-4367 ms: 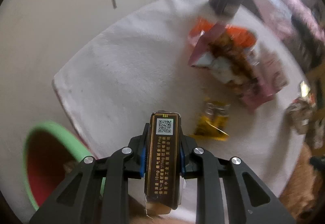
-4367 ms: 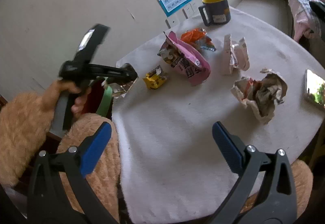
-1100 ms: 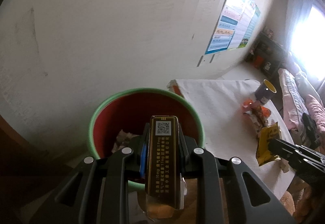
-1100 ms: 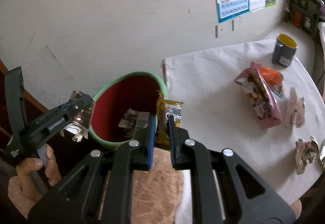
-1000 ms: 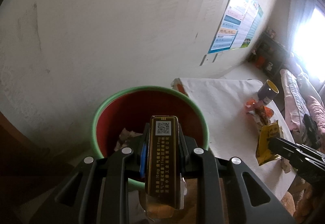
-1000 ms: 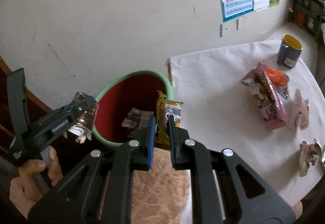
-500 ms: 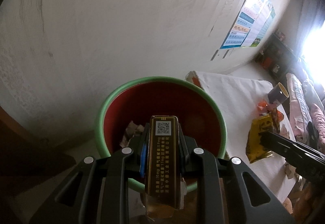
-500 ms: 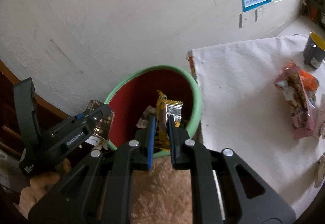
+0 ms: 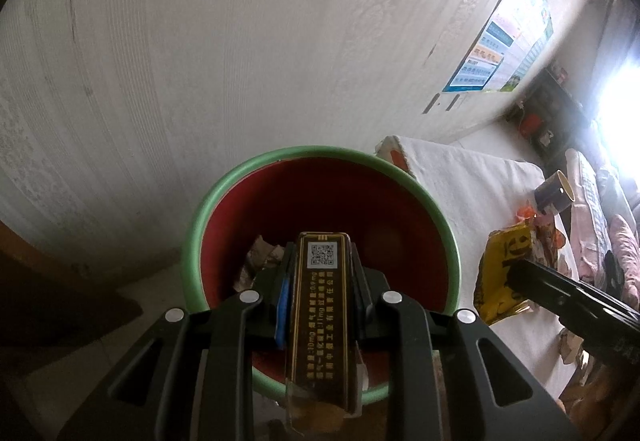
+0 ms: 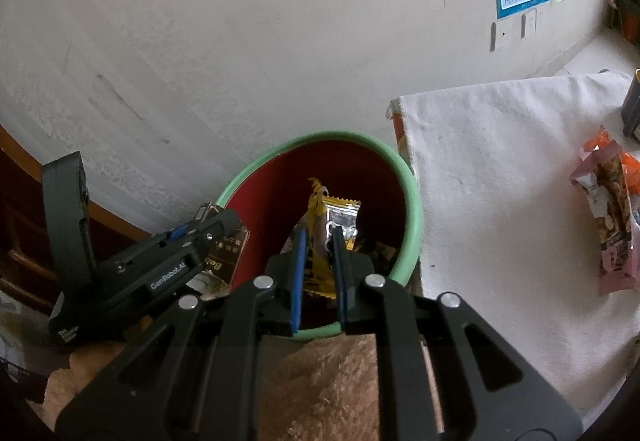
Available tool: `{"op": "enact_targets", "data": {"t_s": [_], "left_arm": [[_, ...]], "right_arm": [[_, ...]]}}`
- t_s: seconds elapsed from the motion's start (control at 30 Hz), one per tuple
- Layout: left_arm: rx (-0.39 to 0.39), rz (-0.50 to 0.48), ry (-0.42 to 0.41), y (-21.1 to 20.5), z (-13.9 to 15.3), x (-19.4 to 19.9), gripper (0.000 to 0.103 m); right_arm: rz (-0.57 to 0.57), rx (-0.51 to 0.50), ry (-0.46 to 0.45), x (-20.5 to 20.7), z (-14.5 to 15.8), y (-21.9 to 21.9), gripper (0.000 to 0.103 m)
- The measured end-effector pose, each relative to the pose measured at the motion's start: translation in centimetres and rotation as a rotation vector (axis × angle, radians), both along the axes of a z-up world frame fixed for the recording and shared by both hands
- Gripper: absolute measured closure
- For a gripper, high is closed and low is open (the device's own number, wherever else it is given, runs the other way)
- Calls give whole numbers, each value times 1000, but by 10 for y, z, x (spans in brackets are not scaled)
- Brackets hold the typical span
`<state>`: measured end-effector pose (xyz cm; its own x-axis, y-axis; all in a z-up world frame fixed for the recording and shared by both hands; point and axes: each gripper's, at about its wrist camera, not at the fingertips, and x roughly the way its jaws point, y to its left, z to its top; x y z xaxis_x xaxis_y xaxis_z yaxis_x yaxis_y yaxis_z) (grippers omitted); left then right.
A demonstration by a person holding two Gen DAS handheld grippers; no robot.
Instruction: Collect trash
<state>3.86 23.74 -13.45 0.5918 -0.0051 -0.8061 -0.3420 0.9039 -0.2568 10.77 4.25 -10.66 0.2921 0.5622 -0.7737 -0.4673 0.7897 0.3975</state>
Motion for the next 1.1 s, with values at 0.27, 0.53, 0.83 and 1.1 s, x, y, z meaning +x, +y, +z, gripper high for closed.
{"op": "enact_targets", "data": {"t_s": [0.27, 0.53, 0.83, 1.1], "left_arm": [[4, 24, -7, 1, 0, -1, 44], [12, -34, -5, -23, 8, -3, 44], [10, -145, -4, -82, 17, -2, 44], [33, -265, -9, -146, 30, 4, 44]], "right_arm": [[-9, 35, 10, -1, -2, -5, 68], [-76, 42, -2, -7, 3, -49, 68], [-407, -129, -33, -27, -14, -217, 68], [-740, -215, 18, -30, -46, -352, 55]]}}
